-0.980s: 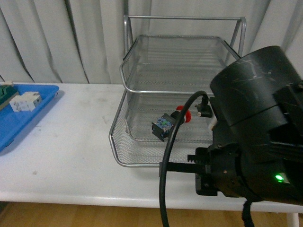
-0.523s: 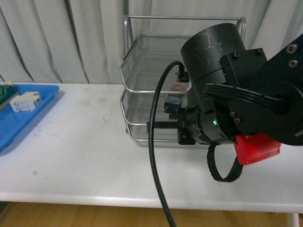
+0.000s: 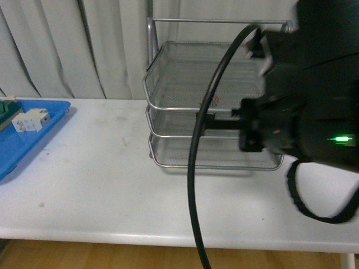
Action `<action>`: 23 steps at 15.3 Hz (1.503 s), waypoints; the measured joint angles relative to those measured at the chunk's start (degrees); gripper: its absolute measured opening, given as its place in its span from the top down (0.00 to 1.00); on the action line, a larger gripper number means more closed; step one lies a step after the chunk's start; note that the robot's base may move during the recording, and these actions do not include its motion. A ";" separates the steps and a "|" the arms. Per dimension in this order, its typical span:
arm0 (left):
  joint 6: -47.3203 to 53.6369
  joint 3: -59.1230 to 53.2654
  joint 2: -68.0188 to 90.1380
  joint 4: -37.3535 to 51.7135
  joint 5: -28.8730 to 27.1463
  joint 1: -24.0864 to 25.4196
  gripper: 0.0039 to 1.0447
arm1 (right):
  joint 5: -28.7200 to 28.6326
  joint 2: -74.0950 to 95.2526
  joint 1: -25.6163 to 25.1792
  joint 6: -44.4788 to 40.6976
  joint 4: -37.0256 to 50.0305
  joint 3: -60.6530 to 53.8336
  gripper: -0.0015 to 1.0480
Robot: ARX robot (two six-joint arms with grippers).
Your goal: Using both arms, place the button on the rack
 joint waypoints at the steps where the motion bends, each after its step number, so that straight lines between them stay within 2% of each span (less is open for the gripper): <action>1: 0.00 0.00 0.00 -0.02 0.00 0.02 0.06 | 2.36 -8.90 0.07 -0.22 3.04 -6.40 0.98; 2: 0.00 0.00 0.00 0.00 0.00 0.02 0.06 | 7.43 -10.95 0.02 -2.82 16.61 -11.39 0.99; 3: 0.02 0.00 0.00 0.04 0.09 0.00 0.06 | 9.99 -11.10 -1.27 -6.88 26.23 -15.85 0.98; 4: 0.00 0.00 0.00 -0.02 -0.02 0.02 0.06 | 9.25 -11.98 -3.63 -10.43 32.44 -22.95 0.98; 7: 0.00 0.00 0.00 -0.02 0.02 0.13 0.06 | 4.07 -23.12 -9.70 -13.11 38.73 -31.95 0.98; 10: 0.00 0.00 0.00 -0.04 -0.02 0.11 0.06 | -0.76 -29.68 -14.43 -13.70 34.60 -39.98 0.98; 17: 0.00 0.00 0.00 -0.04 0.00 0.11 0.06 | -7.41 -53.02 -20.85 -13.68 18.69 -45.57 0.98; 18: 0.00 0.00 0.00 -0.04 0.00 0.11 0.06 | -11.58 -56.15 -24.52 -13.77 15.82 -46.14 0.98; 19: 0.00 0.00 0.00 -0.02 -0.07 0.11 0.06 | -11.78 -59.47 -26.32 -13.75 13.07 -46.42 0.98; 23: 0.00 0.00 0.00 -0.02 0.00 0.11 0.06 | -12.24 -70.29 -26.10 -13.75 3.41 -46.58 0.98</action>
